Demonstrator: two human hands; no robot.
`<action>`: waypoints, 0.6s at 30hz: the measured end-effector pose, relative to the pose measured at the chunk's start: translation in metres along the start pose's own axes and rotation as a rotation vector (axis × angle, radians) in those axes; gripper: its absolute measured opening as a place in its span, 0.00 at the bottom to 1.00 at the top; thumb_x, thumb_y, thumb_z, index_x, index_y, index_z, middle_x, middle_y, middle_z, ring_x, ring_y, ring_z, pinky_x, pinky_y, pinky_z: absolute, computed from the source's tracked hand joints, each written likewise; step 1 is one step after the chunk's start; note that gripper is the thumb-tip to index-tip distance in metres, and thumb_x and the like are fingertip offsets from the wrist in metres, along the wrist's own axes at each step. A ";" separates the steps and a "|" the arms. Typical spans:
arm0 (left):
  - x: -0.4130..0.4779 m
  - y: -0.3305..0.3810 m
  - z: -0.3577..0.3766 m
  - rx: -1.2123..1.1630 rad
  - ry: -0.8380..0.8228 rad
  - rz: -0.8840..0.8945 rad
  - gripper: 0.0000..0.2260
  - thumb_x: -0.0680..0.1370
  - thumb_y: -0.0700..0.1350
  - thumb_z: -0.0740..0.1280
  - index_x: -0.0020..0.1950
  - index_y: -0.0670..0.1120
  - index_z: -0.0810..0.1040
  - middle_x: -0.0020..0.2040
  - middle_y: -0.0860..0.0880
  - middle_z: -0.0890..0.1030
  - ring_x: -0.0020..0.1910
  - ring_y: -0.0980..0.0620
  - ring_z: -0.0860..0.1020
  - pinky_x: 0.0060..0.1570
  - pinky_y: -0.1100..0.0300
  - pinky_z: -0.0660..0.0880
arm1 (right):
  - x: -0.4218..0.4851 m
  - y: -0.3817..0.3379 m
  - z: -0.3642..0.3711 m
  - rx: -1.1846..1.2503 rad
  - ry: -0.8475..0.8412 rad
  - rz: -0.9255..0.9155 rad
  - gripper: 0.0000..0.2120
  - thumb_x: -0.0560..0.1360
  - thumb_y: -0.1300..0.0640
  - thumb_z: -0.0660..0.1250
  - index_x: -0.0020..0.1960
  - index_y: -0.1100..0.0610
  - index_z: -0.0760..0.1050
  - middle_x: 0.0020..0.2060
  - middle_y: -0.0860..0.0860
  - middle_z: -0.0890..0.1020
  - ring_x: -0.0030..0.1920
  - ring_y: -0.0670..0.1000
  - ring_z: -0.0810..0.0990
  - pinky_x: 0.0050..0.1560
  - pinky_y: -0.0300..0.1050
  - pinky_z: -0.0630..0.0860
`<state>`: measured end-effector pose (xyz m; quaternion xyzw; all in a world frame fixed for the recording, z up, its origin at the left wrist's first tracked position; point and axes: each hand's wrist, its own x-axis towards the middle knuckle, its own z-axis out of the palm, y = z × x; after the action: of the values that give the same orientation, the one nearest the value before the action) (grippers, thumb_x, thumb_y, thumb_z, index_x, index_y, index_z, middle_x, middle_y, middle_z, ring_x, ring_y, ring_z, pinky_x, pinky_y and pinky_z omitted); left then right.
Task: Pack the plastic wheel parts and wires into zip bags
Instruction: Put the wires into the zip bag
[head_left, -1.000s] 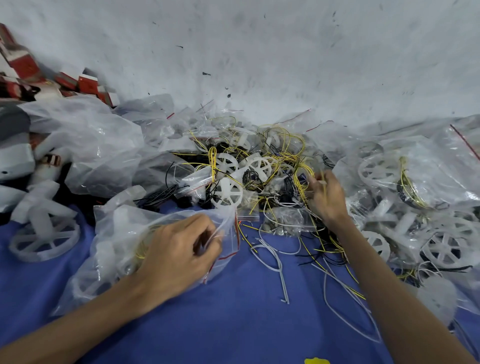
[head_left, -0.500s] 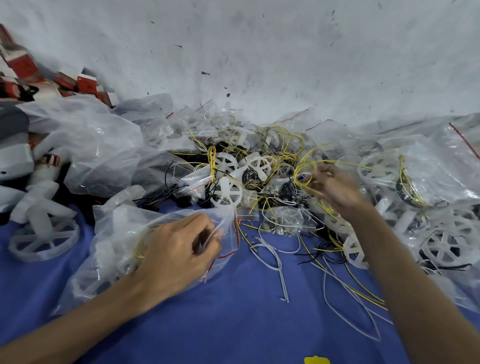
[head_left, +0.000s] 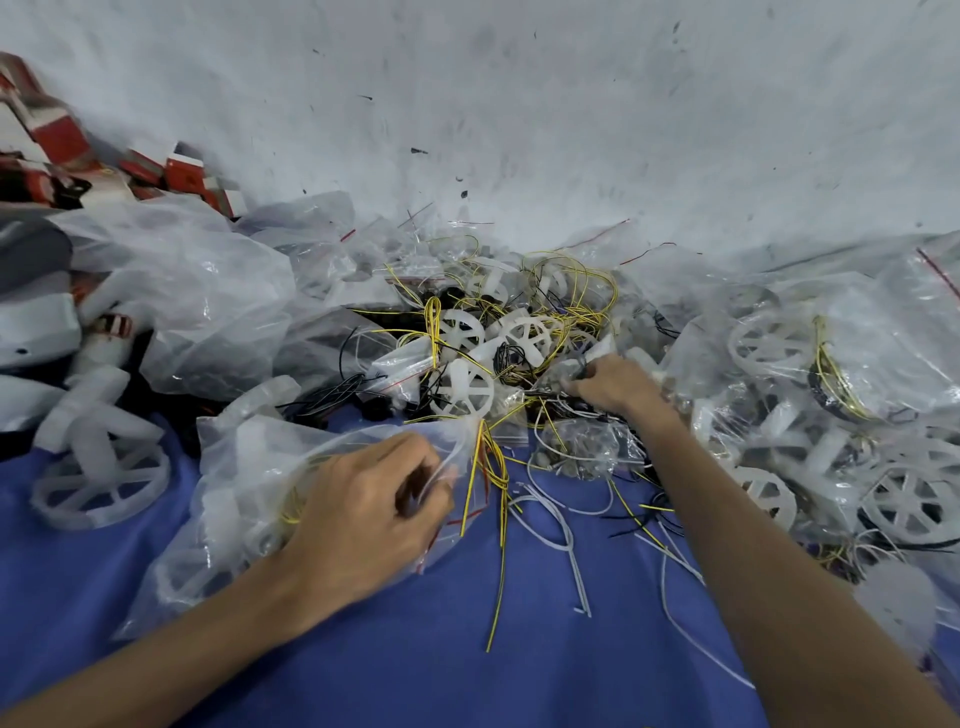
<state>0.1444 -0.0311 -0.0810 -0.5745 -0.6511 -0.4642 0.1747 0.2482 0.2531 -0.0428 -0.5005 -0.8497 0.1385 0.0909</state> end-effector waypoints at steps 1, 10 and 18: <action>0.000 0.000 0.000 -0.003 0.003 -0.006 0.13 0.73 0.49 0.62 0.32 0.44 0.73 0.29 0.59 0.65 0.27 0.58 0.64 0.29 0.62 0.65 | 0.003 0.000 0.005 -0.015 0.007 0.005 0.14 0.75 0.51 0.66 0.47 0.64 0.76 0.42 0.55 0.78 0.48 0.56 0.78 0.49 0.44 0.75; 0.000 -0.002 0.001 -0.016 0.015 -0.114 0.13 0.73 0.50 0.60 0.32 0.43 0.71 0.27 0.58 0.62 0.30 0.57 0.63 0.32 0.67 0.59 | -0.025 -0.004 -0.030 0.707 0.576 -0.139 0.08 0.79 0.58 0.60 0.54 0.58 0.75 0.46 0.49 0.81 0.48 0.49 0.80 0.51 0.42 0.75; 0.002 -0.005 0.001 -0.107 0.037 -0.220 0.14 0.75 0.58 0.55 0.32 0.53 0.64 0.23 0.54 0.66 0.25 0.56 0.67 0.29 0.55 0.64 | -0.066 -0.024 -0.065 1.305 0.408 -0.270 0.08 0.82 0.53 0.48 0.57 0.53 0.63 0.51 0.55 0.82 0.46 0.56 0.84 0.45 0.50 0.81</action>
<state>0.1399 -0.0285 -0.0824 -0.4995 -0.6811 -0.5252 0.1039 0.2787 0.1938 0.0253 -0.2499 -0.6136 0.5114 0.5474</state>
